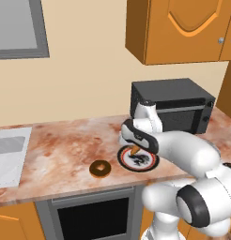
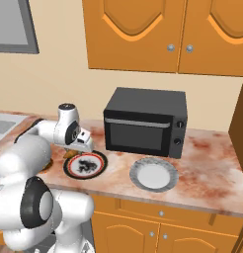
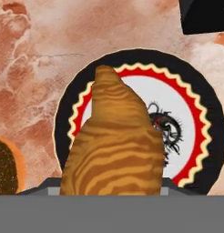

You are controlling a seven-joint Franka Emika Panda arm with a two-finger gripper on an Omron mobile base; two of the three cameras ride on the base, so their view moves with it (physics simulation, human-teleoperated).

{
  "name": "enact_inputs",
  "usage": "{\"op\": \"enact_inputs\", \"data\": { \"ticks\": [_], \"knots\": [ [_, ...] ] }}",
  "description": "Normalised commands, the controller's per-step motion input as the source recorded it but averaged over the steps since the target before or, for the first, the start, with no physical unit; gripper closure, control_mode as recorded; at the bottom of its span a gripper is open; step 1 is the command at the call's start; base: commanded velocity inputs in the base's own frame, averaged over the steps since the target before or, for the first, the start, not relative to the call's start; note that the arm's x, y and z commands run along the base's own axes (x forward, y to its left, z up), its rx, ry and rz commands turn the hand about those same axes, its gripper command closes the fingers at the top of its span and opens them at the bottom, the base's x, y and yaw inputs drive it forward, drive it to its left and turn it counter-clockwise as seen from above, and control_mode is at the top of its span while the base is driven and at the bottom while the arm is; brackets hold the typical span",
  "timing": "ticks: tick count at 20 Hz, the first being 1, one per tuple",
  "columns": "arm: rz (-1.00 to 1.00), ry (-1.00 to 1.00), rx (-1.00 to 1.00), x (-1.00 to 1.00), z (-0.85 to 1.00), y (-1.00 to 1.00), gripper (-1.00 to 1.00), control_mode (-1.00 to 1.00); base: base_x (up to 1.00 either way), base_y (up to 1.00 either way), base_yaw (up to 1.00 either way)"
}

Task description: Place the pastries on the plates.

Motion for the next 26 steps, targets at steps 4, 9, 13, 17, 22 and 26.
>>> {"op": "enact_inputs", "data": {
  "ticks": [4, 9, 13, 17, 22, 26],
  "knots": [
    [0.00, 0.01, 0.00, -0.05, 0.09, -0.63, 1.00, -1.00, 0.00, 0.00, 0.00],
    [0.00, 0.01, 0.00, 0.00, 0.01, -0.58, 1.00, -1.00, 0.00, 0.00, 0.00],
    [0.00, 0.00, 0.00, 0.00, 0.00, -0.62, 1.00, -1.00, 0.00, 0.00, 0.00],
    [0.00, 0.00, 0.00, 0.00, 0.00, -0.60, 1.00, -1.00, 0.00, 0.00, 0.00],
    [0.00, 0.00, 0.00, 0.00, 0.00, -0.55, 1.00, -1.00, 0.00, 0.00, 0.00],
    [0.00, 0.00, 0.00, 0.00, 0.00, -0.59, 1.00, -1.00, 0.00, 0.00, 0.00]
  ]
}}
